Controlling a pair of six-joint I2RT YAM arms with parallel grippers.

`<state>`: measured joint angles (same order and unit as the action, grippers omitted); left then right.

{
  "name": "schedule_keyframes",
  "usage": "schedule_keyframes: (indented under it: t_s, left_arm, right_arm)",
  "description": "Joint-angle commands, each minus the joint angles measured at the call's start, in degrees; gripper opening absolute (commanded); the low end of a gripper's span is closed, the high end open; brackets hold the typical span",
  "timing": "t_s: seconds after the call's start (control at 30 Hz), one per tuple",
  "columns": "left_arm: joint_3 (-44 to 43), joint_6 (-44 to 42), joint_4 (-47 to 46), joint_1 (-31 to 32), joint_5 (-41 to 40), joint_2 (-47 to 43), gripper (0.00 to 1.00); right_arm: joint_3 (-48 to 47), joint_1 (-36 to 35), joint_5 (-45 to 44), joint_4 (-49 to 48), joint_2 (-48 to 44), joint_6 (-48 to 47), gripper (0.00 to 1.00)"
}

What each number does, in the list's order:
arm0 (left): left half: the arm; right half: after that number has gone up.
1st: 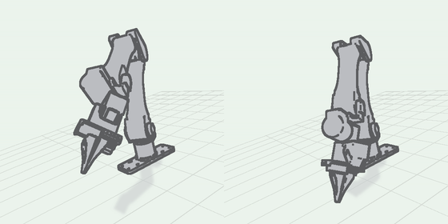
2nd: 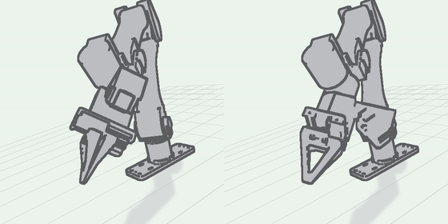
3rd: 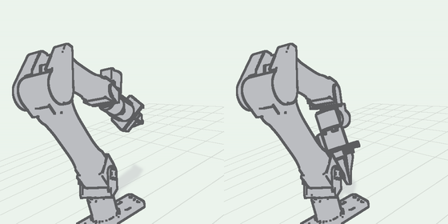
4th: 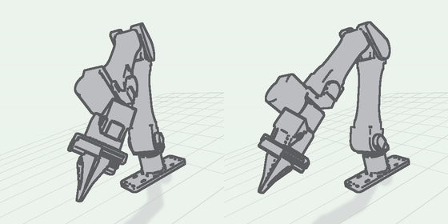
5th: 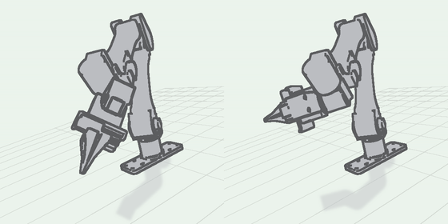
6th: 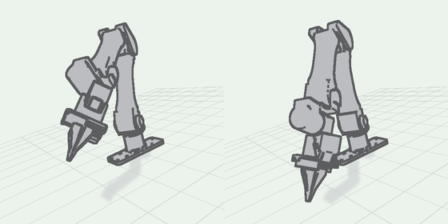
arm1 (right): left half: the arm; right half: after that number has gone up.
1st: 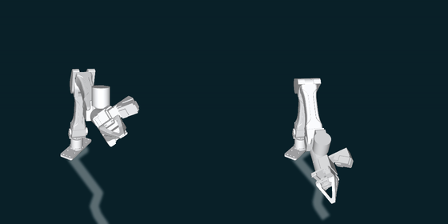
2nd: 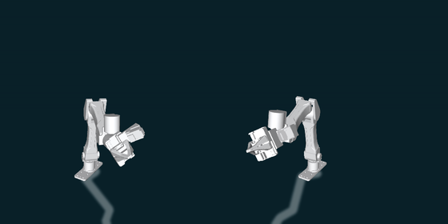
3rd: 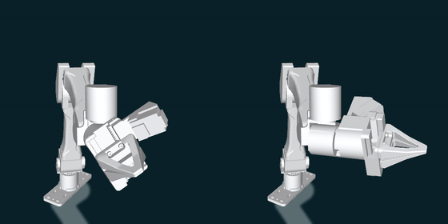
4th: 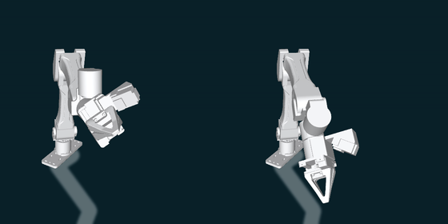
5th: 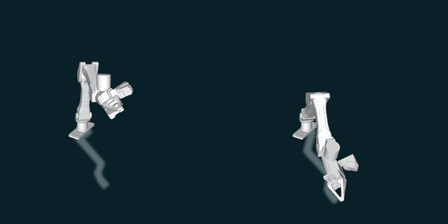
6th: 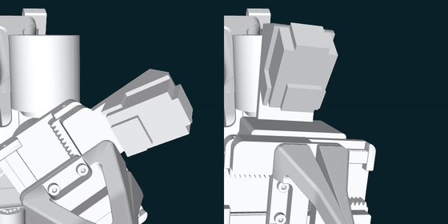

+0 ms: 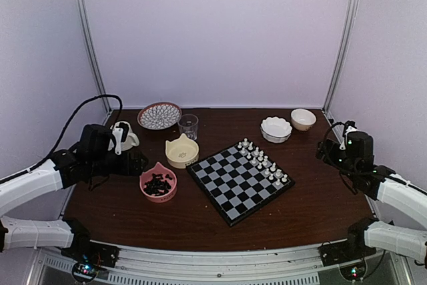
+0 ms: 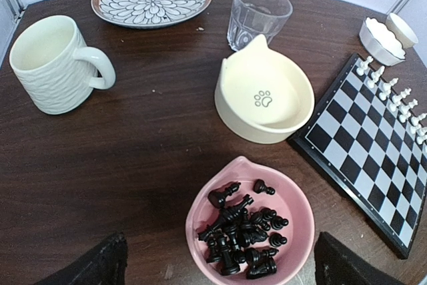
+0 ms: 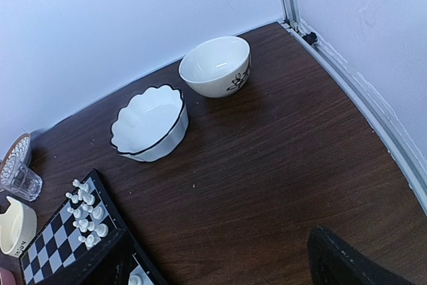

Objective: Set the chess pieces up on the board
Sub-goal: Pick up the pawn from the storage box.

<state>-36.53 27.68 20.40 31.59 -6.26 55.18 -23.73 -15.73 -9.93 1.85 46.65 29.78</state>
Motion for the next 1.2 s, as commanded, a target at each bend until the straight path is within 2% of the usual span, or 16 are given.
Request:
schedule_keyframes:
  t_s: [0.0,0.2,0.4,0.5,0.67,0.9,1.0,1.17]
  left_arm:
    - [2.19,-1.11,-4.85,0.02,-0.61,-2.44,0.98]
    - [4.20,-1.19,-6.56,0.02,-0.15,-3.11,0.98]
    - [6.00,-4.69,-11.83,0.05,9.33,-2.26,0.97]
    - [6.32,-6.91,-13.67,0.09,13.58,-1.31,0.89]
    - [5.42,-9.25,-13.92,1.52,16.16,0.61,0.77]
    - [2.87,-12.82,-11.58,5.32,13.19,4.05,0.62]
    - [0.94,-14.01,-9.82,6.85,11.30,7.00,0.54]
    - [-2.82,-15.12,-7.02,10.09,4.51,12.85,0.46]
  right_arm:
    - [0.26,0.08,-1.03,-0.17,-0.15,-0.51,0.94]
    - [0.26,0.08,-2.17,0.32,-0.68,0.20,0.97]
    - [1.00,0.08,-2.34,-1.32,-0.02,0.98,0.98]
    - [1.16,0.08,-1.26,-1.67,0.70,0.98,0.98]
    - [0.65,0.08,0.67,-1.67,2.64,0.69,0.97]
    - [0.00,0.08,2.28,-3.07,4.13,0.85,0.97]
    - [0.02,0.08,2.37,-3.20,4.19,0.67,0.97]
    - [-0.09,0.08,2.96,-3.84,4.89,0.63,0.96]
